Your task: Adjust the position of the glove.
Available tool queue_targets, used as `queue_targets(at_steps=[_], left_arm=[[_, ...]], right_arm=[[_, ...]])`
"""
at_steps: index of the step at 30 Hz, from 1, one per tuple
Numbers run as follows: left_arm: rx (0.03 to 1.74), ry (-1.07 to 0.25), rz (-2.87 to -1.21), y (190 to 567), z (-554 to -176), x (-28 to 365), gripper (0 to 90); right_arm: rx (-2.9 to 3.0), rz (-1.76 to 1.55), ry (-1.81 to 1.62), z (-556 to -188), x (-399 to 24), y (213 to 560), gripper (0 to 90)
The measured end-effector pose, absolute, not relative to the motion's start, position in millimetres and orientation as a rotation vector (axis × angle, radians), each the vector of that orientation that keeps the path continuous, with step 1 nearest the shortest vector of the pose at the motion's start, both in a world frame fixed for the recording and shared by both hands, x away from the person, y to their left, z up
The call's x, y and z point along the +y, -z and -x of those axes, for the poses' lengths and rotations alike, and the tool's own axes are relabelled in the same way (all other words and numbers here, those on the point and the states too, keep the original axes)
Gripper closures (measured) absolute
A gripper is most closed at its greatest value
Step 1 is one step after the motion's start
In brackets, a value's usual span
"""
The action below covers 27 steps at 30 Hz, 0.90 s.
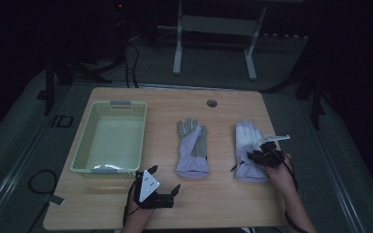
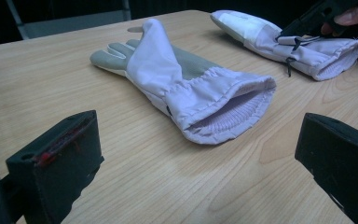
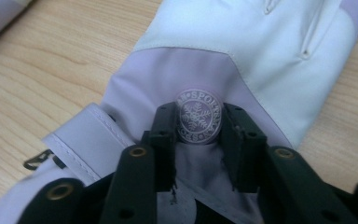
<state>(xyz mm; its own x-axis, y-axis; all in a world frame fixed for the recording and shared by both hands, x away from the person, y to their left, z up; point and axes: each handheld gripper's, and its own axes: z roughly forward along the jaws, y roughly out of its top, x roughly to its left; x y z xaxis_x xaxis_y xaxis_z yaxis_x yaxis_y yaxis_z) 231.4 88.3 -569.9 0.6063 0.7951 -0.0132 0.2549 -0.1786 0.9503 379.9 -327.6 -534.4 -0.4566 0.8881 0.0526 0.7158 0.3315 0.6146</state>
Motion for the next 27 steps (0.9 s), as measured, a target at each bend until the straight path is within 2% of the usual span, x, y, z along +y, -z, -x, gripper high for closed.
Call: queue_targets(at_steps=[3, 7, 13, 27], left_arm=[[0.865, -0.613, -1.730, 570, -232, 88, 0.2], [0.869, -0.610, -1.728, 570, -232, 89, 0.2], [0.871, -0.609, -1.728, 570, -232, 89, 0.2], [0.868, -0.613, -1.735, 570, -232, 88, 0.2]], right_arm=[[2.282, -1.447, -0.845, -377, -326, 535, 76.5], [2.243, -1.473, -0.860, -373, -325, 531, 79.6], [2.224, -1.528, -0.832, -370, -325, 516, 80.6], [2.172, -1.505, -0.889, -364, -320, 456, 80.8]])
